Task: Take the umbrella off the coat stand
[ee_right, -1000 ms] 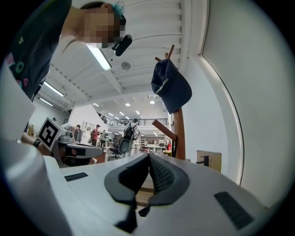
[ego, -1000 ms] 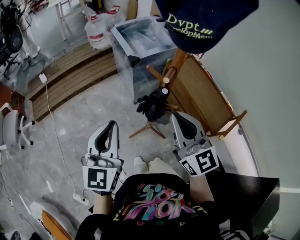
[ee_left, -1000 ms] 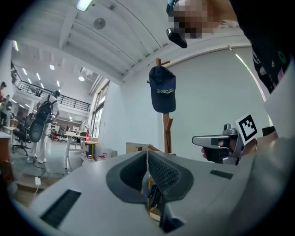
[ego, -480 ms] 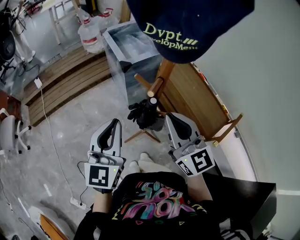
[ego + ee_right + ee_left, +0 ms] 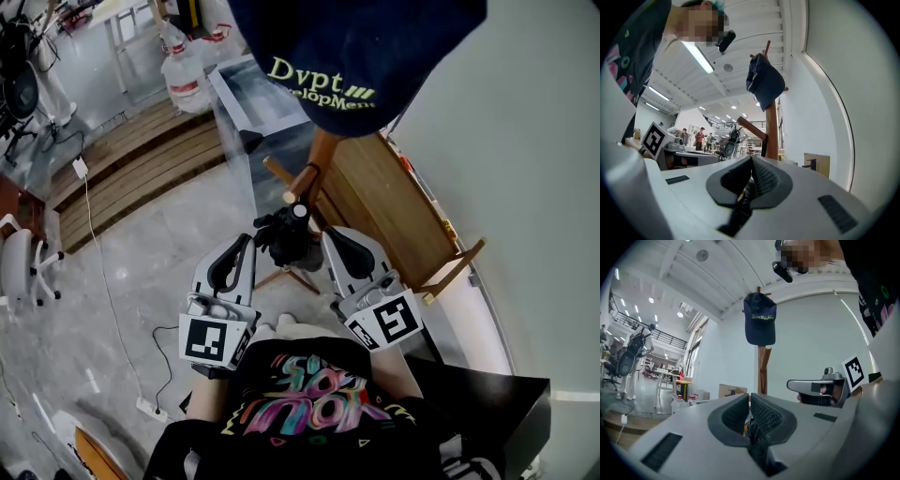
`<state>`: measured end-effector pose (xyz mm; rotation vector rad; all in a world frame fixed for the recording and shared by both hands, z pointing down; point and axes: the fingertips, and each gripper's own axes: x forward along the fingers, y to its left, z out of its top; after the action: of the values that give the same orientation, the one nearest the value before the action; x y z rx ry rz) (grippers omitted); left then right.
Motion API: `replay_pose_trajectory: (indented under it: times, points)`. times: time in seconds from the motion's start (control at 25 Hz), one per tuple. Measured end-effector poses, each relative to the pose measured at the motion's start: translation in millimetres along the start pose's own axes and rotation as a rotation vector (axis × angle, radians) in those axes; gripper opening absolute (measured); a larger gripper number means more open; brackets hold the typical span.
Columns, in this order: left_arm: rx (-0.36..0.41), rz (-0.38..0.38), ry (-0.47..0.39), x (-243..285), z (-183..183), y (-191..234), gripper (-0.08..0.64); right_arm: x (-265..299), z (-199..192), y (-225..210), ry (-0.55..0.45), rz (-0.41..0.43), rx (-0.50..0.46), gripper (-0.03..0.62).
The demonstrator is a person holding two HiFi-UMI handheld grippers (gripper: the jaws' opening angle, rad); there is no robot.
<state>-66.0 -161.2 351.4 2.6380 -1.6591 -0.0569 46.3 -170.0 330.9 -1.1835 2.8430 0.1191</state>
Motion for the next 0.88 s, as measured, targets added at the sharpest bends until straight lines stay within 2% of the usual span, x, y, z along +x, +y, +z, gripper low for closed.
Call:
replay_pose_trajectory:
  times: [0.36,0.44,0.52,0.68,0.88]
  points:
    - [-0.022,-0.069,0.001,6.1,-4.6,-6.1,0.034,1.9,-1.5,0.9,-0.016,-0.005,0.022,0.015]
    - [-0.035,-0.089,0.004,6.8,-7.2,-9.1,0.038,2.5,-2.7,2.8,-0.017,0.002,0.028,0.035]
    - [-0.053,-0.114,0.006,6.5,-9.5,-13.5,0.093,3.3,-4.0,5.0,-0.013,0.005,0.031,0.053]
    - [-0.052,-0.154,0.016,6.7,-12.4,-21.3,0.145,6.4,-6.9,8.0,-0.003,0.012,0.049,0.095]
    - [-0.044,-0.200,0.035,11.2,-19.1,-24.4,0.198,10.4,-14.0,4.4,-0.001,0.031,0.143,0.167]
